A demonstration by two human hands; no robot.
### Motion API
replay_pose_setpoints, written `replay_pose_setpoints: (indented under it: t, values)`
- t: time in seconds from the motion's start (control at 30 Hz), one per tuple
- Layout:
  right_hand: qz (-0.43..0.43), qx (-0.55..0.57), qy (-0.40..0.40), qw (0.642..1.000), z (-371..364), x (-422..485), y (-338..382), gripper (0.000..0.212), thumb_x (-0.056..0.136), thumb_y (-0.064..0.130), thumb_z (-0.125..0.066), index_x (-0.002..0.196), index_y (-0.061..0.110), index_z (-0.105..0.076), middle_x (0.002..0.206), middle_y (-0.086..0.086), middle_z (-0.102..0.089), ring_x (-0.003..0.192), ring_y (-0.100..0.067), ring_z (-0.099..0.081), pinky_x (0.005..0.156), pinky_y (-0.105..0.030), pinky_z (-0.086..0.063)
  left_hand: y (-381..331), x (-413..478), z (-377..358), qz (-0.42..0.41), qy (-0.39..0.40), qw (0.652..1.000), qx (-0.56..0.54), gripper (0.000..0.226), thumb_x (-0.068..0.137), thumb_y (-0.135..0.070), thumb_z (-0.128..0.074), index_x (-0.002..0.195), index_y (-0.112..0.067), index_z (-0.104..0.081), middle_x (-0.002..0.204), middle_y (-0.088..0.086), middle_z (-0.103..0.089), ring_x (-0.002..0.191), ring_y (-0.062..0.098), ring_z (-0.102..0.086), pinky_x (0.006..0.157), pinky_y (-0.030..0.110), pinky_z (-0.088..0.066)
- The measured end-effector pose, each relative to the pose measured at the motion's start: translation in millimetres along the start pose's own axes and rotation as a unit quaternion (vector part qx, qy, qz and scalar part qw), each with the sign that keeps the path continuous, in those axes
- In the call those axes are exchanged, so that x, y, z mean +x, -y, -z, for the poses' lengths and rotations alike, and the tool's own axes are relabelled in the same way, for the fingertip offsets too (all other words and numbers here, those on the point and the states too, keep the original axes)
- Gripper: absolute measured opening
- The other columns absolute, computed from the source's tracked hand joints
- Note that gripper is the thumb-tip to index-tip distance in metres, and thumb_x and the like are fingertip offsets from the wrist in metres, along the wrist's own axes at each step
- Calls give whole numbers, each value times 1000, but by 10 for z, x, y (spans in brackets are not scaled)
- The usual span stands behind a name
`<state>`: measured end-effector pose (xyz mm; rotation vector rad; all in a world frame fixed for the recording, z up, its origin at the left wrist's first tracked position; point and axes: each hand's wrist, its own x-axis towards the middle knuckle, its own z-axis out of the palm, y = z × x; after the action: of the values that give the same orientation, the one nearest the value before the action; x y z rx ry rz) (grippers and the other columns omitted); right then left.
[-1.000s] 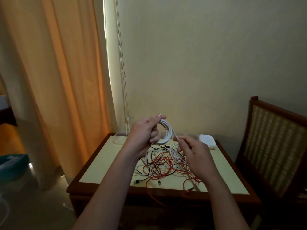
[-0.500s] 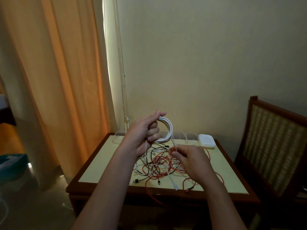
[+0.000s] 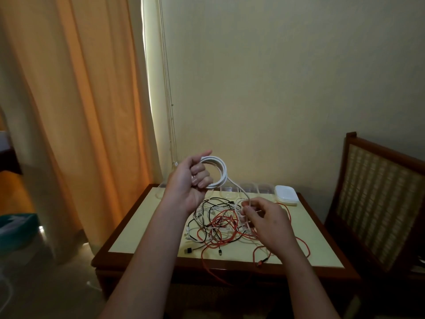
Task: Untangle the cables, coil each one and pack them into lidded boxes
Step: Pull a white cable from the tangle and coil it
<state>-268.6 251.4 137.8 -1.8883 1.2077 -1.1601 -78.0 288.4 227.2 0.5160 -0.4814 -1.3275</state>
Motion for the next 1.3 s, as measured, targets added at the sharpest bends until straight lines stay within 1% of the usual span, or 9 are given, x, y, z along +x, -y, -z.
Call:
replay_pose_setpoints:
  t: [0.13, 0.27, 0.43, 0.53, 0.6, 0.83, 0.93, 1.13, 1.3]
  values:
    - [-2, -72, -22, 997, -15, 8, -1, 16, 101, 24, -60, 88, 26, -69, 71, 8, -69, 60, -11, -67, 60, -33, -55, 40, 65, 53, -28, -52, 998, -10, 28, 100, -6, -41, 121, 1, -58, 58, -5, -33, 40, 5, -26, 38, 18, -25]
    - [44, -212, 21, 976, -24, 2, 52, 15, 102, 24, -55, 98, 28, -69, 83, 10, -67, 76, -9, -61, 69, -33, -53, 149, 31, 29, -124, -85, 978, 141, 23, 102, -8, -49, 122, -5, -60, 70, 2, -56, 50, 8, -53, 46, 20, -43]
    - [151, -232, 4, 961, -32, 1, 107, 19, 100, 19, -59, 110, 27, -72, 92, 12, -60, 83, -10, -53, 67, -23, -41, 360, -90, -4, -220, -24, 862, 456, 23, 105, -13, -48, 123, -14, -62, 92, 8, -72, 75, 9, -72, 68, 21, -58]
    - [221, -186, -56, 956, 32, 29, 138, 16, 98, 17, -62, 107, 25, -73, 96, 12, -64, 84, -9, -56, 68, -23, -41, 438, -71, 22, -229, 7, 785, 575, 26, 104, -14, -49, 125, -12, -64, 88, 3, -73, 72, 4, -70, 70, 16, -55]
    - [250, -155, -94, 951, 77, 31, 180, 16, 98, 15, -63, 107, 23, -73, 99, 11, -68, 87, -6, -58, 75, -22, -44, 453, -82, 38, -204, 30, 766, 609, 26, 104, -15, -50, 125, -13, -65, 85, 0, -73, 68, 2, -69, 66, 14, -53]
    - [215, -131, -155, 955, 127, 4, 237, 7, 94, 27, -70, 96, 22, -74, 81, 14, -66, 71, 1, -56, 66, -13, -41, 394, -182, 0, -1, 151, 871, 468, 29, 106, -20, -45, 122, -6, -67, 67, 4, -53, 60, 19, -57, 60, 24, -50]
    - [209, -181, -155, 948, 114, 28, 160, 16, 96, 35, -65, 101, 23, -75, 89, 9, -69, 78, -7, -59, 75, -30, -49, 423, -163, 5, 39, 138, 913, 381, 35, 106, -26, -45, 123, -2, -65, 60, -3, -37, 53, 11, -38, 56, 25, -40]
    - [200, -312, -171, 913, 81, 39, 113, 21, 102, 35, -53, 111, 33, -71, 96, 12, -68, 91, -19, -56, 80, -31, -18, 442, -151, -3, 34, 115, 930, 348, 42, 99, -27, -57, 126, 6, -59, 57, -3, -36, 49, 9, -33, 47, 20, -29]
    - [181, -321, -156, 917, 92, 0, 132, 40, 92, 18, -68, 124, 42, -65, 108, 19, -71, 105, -15, -54, 89, -30, -15, 434, -127, 6, 47, 117, 944, 305, 35, 102, -19, -52, 125, 7, -59, 56, -7, -28, 43, 5, -25, 42, 18, -24]
